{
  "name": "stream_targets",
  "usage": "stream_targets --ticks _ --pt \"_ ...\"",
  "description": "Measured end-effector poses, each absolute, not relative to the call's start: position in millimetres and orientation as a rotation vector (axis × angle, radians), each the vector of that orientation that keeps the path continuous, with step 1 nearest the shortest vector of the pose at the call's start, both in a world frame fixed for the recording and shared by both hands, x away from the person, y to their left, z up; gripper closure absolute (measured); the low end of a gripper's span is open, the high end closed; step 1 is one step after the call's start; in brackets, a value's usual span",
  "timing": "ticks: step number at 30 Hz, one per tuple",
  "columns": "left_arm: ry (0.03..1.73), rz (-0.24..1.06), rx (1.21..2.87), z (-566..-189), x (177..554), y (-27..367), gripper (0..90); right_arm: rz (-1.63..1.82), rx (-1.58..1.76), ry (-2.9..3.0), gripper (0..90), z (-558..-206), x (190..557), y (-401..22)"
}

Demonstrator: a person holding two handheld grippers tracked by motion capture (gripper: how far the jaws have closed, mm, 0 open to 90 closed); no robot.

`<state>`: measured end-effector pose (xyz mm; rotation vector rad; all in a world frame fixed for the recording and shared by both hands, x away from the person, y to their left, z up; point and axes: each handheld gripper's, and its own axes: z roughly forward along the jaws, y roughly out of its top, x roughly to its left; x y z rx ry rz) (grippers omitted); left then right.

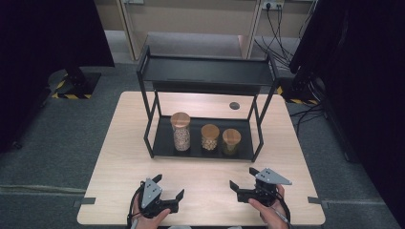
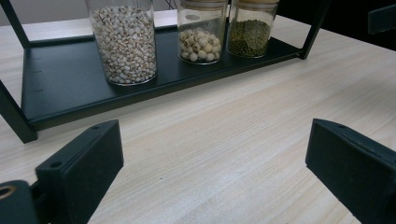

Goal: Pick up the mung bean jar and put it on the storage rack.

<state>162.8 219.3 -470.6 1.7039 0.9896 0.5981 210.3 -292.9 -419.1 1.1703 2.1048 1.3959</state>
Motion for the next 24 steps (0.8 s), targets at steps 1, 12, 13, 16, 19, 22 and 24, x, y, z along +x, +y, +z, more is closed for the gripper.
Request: stream_targets --ticks 1,12,13,16,19,22,24 --pt "0.989 0.598 1.705 -470.5 162.7 219.2 3.6 1.395 1.171 2.106 6.2 -419.4 210.1 -292.9" --pt "0.987 0.598 1.706 -470.4 162.7 219.0 3.6 1.396 1.172 2.101 6.2 -420.2 210.0 -293.8" --pt "0.988 0.598 1.706 -470.5 162.7 219.0 3.6 1.396 1.173 2.1 6.2 -420.2 210.0 -293.9" --pt "0.989 0.599 1.705 -470.6 162.9 219.4 3.6 1.396 1.172 2.1 6.2 -420.2 210.0 -293.9" --pt "0.988 0.6 1.705 -470.4 162.7 219.2 3.6 1.397 1.172 2.101 6.2 -420.2 209.9 -293.9" --pt "0.988 0.599 1.706 -470.4 162.7 219.1 3.6 1.397 1.171 2.102 6.2 -420.3 209.9 -293.9" --pt "0.99 0.599 1.703 -470.8 162.8 219.1 3.6 1.397 1.172 2.1 6.2 -420.3 209.7 -294.0"
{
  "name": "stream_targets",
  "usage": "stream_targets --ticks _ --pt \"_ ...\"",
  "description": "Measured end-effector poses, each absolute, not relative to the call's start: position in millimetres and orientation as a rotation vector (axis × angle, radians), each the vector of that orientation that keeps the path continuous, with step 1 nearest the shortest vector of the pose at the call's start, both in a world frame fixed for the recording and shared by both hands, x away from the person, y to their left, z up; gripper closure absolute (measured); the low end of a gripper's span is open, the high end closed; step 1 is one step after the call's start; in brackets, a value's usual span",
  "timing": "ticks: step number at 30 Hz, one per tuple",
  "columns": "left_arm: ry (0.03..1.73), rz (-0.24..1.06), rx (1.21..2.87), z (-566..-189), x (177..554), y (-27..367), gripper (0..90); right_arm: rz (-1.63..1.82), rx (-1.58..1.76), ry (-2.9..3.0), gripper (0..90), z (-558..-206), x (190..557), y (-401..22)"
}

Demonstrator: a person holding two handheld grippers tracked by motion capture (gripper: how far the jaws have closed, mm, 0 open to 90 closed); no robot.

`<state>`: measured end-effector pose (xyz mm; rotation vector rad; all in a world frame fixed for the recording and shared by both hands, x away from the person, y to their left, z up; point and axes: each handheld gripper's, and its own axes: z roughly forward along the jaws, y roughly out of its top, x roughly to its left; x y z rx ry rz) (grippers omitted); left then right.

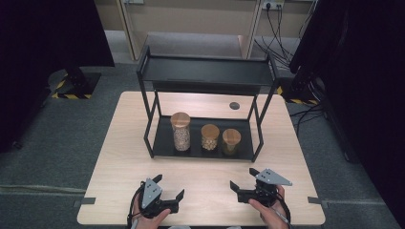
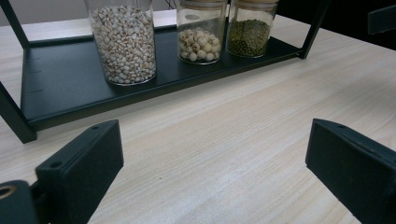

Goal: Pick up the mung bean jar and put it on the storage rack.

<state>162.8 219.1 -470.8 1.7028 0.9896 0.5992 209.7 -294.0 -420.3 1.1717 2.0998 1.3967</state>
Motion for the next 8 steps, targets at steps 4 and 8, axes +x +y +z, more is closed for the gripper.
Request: stream_targets --ticks 4,8 --pt "0.991 0.6 1.703 -471.0 162.9 219.0 3.6 1.397 1.172 2.097 6.2 -420.2 209.7 -294.4" --pt "0.992 0.603 1.703 -470.8 162.9 218.9 3.6 1.398 1.17 2.099 6.2 -420.2 209.9 -294.4"
